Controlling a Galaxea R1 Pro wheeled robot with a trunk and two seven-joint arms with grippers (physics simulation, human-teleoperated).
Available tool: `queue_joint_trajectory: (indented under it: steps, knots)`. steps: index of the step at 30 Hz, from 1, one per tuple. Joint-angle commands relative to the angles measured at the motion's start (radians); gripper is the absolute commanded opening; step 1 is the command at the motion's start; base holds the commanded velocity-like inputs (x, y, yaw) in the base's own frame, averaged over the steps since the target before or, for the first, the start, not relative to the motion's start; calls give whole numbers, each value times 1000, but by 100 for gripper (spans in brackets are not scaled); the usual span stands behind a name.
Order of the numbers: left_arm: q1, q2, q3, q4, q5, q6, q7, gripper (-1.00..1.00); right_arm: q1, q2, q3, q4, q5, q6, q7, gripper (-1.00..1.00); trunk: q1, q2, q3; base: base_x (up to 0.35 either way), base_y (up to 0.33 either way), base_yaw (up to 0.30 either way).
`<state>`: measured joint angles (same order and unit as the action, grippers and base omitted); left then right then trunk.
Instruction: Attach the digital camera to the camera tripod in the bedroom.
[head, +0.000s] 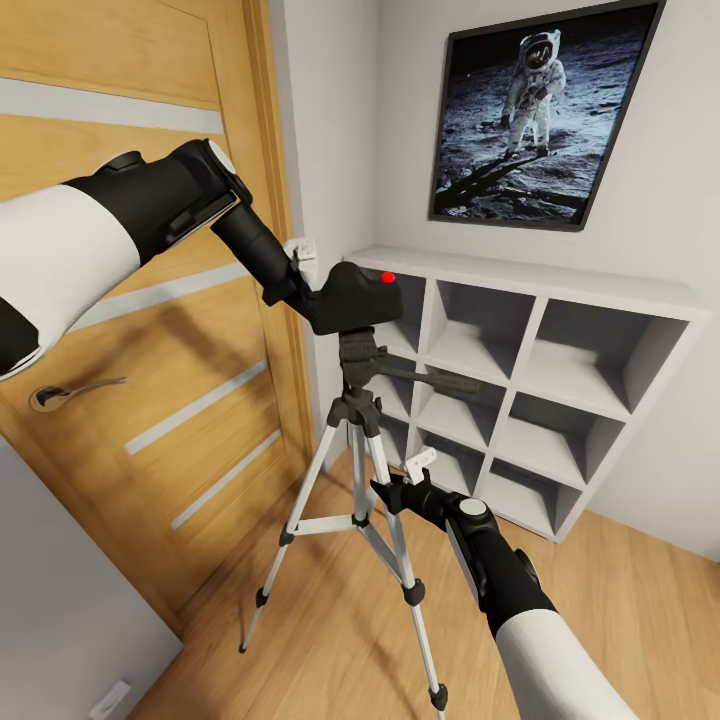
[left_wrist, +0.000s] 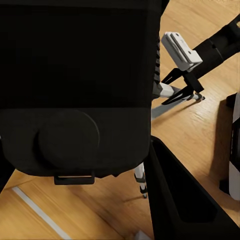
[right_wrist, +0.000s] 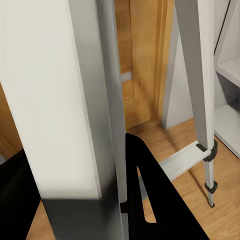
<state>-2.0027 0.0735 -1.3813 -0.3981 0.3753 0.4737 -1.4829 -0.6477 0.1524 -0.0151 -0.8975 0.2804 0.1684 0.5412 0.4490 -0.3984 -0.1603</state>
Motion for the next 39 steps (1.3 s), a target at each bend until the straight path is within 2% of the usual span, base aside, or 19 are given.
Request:
queue_joint_trajectory:
  steps: [1, 39]
  knots:
    - [-2, 1, -6, -1, 7, 4, -1, -100, 0, 0, -3, 51, 20, 3, 5, -100, 1, -2, -2, 0, 0, 0]
    - [-2, -3, -14, 1, -5, -8, 3, -100, 0, 0, -3, 51, 22, 2, 5, -100, 1, -2, -2, 0, 0, 0]
